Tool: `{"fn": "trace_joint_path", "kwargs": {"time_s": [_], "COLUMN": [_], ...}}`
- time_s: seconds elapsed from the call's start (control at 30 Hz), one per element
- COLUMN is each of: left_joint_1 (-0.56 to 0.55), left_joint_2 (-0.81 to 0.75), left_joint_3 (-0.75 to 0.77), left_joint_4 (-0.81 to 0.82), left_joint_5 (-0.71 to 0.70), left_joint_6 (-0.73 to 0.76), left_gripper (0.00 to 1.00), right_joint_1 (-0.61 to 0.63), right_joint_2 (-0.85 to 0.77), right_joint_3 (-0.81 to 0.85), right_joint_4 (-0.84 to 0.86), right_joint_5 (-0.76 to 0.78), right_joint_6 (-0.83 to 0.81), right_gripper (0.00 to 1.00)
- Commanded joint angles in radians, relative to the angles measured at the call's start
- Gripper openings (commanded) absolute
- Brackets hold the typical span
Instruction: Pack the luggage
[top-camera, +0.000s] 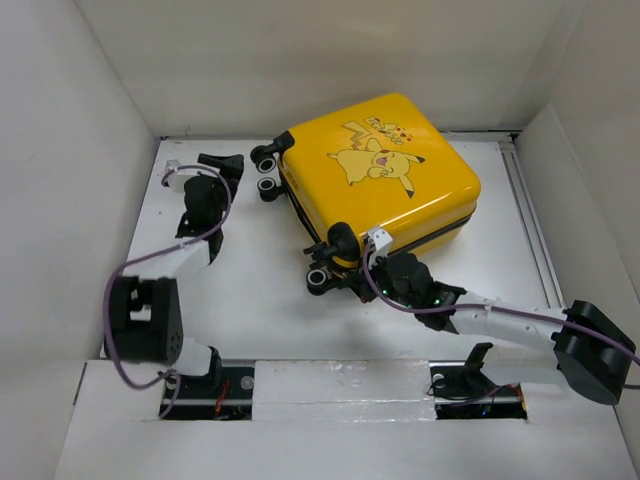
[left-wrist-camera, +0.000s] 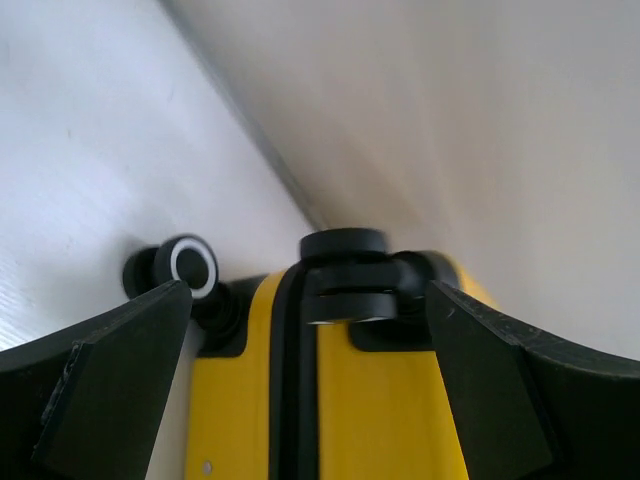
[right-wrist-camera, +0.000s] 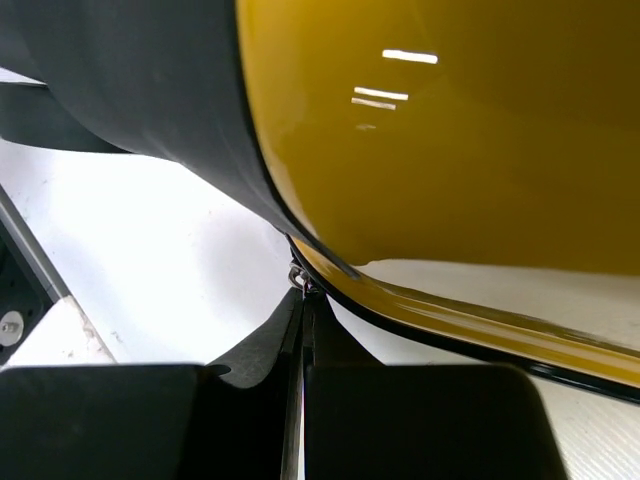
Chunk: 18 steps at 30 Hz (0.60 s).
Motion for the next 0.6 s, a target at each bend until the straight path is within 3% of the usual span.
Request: {"fn": "trace_joint_path", "kwargs": {"time_s": [0.0,0.23,0.4,0.57], "left_joint_1": [0.016,0.027,0.027,0.027], "left_joint_2": [0.125,0.302,0.383,0.503], "left_joint_3": [0.112,0.154,0.197,0.296], "left_joint_4": [0.086,0.330,0.410,0.392], "left_joint_5": [0.232,0.339,0.348,0.395], "left_joint_6": [-0.083,-0.204,-0.227,-0.275], "left_gripper": [1.00,1.00,1.00,1.00], "right_joint_1": [-0.008,-0.008,-0.008,-0.008], "right_joint_2": [-0.041,-0.030,-0.012,-0.012], "right_joint_3": [0.029,0.029,0.020,0.020], "right_joint_4": [0.128,0.152,0.152,0.152], "right_joint_5": [-0.037,-0.066,-0.089,-0.099], "right_joint_6": [0.002,0.002,-0.007,-0.007], "right_gripper": [0.00,0.00,0.00,0.00]}}
